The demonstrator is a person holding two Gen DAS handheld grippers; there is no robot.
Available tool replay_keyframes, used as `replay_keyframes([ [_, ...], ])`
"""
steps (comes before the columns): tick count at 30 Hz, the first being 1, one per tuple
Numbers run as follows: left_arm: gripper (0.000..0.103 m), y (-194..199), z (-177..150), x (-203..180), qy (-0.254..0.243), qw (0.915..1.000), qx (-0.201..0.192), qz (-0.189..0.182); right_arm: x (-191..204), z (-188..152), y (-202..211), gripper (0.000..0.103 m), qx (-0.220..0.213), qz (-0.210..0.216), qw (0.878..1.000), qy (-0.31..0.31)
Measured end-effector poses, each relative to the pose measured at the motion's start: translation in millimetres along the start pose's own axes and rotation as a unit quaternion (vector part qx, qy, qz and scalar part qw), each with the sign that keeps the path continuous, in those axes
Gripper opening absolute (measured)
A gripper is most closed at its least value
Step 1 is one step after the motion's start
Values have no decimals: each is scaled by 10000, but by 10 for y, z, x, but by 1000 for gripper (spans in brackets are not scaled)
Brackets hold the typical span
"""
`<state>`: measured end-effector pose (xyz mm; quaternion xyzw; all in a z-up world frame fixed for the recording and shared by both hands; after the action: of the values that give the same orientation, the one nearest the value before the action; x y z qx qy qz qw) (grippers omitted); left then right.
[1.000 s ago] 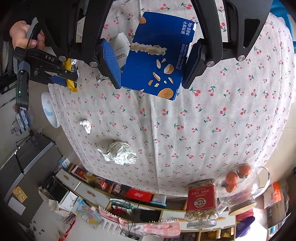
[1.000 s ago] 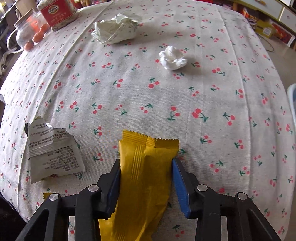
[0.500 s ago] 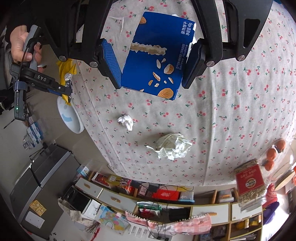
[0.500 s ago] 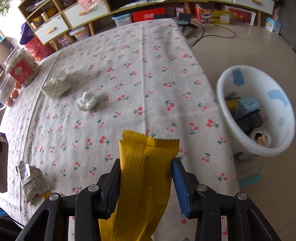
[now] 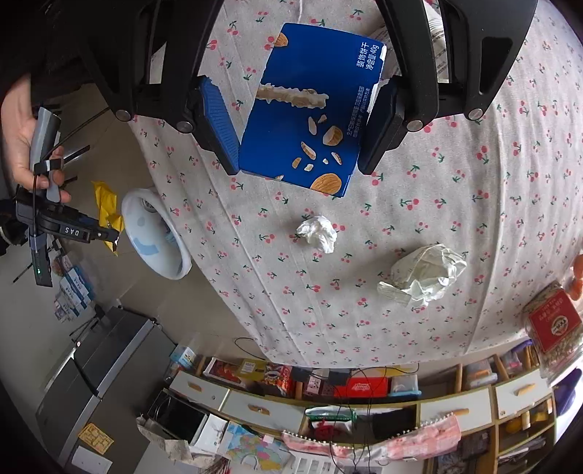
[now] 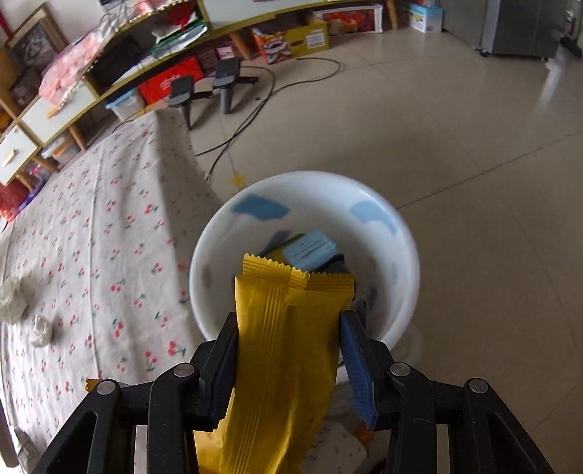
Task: Collect trash
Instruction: 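Carry the yellow wrapper to the wastebasket and open the right tool, then drop the blue biscuit box into the wastebasket with the left tool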
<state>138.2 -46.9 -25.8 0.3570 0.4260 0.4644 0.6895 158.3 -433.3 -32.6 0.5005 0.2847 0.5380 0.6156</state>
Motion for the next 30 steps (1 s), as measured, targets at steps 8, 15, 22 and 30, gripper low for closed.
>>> replay_keyframes([
  [8,68,-231,235,-312,-177,9996,156,-121,-275,242,-126,61,-86,-37,9991,-402],
  [15,68,-431,490,-691,-261,9986,321,-340,-597,248,-26,75,-142,552,9918,-1141],
  [22,68,-703,760,-1346,-748,9958,319,-419,-788,75,121,75,49,468,9916,-1206],
  [30,68,-1165,985,-1970,-1046,9921,462,-515,-1091,-129,262,77,104,220,9946,-1010],
])
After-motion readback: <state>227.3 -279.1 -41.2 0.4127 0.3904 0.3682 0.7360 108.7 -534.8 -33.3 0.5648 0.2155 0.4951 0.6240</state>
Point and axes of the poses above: each gripper's, at about its wrist camera, not at the fingertips, and y roughly against the way its jaws point, x to its left, z to its top, the point moved 1 cm from there along -y, roughly the way its jaws point, and after that the axes turned 6 degrees about x, right-handed, at the moved point
